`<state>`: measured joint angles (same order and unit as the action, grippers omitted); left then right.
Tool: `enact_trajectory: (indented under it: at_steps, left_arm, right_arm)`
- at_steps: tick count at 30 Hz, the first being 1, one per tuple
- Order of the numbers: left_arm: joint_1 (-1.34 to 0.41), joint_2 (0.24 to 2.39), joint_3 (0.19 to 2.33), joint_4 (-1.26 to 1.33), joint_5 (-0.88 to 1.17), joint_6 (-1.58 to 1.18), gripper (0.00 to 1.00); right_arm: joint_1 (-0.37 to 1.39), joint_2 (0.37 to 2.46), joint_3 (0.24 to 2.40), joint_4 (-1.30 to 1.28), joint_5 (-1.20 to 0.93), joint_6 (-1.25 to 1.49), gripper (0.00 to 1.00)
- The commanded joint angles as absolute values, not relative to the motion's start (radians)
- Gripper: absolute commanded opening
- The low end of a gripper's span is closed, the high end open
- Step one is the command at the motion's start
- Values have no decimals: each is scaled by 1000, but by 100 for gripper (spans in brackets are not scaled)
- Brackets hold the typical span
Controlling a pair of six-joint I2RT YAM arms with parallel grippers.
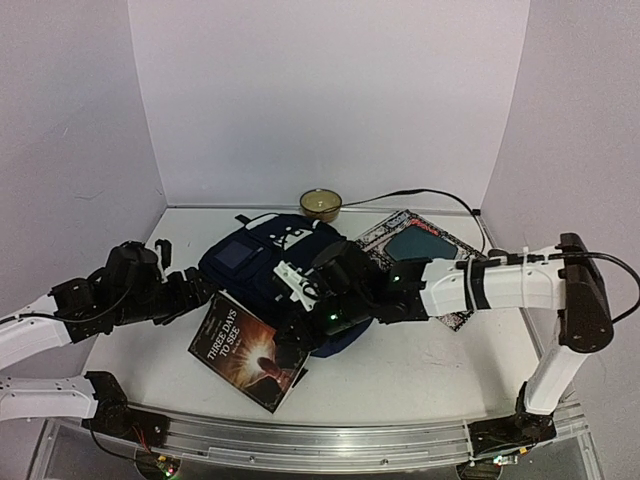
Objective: Pack the student bag
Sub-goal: Pick up the book from the center of the board, then pass from the right arm to the left
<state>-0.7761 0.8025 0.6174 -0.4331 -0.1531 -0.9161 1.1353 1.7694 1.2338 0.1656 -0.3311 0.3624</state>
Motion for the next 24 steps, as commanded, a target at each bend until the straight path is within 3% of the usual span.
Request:
enact_trajectory:
  at_steps: [1, 15, 24]
  left_arm:
    - [-776, 728, 633, -471, -219, -973, 85]
    - [-776, 635, 632, -450, -170, -1001, 86]
    - [-776, 747, 584, -91, 110, -1010, 87]
  right_arm:
    - [1131, 1635, 1213, 296, -277, 389, 0]
    - [1074, 1455, 1072, 520, -202, 498, 0]
    - [1063, 1426, 1023, 667, -257, 541, 0]
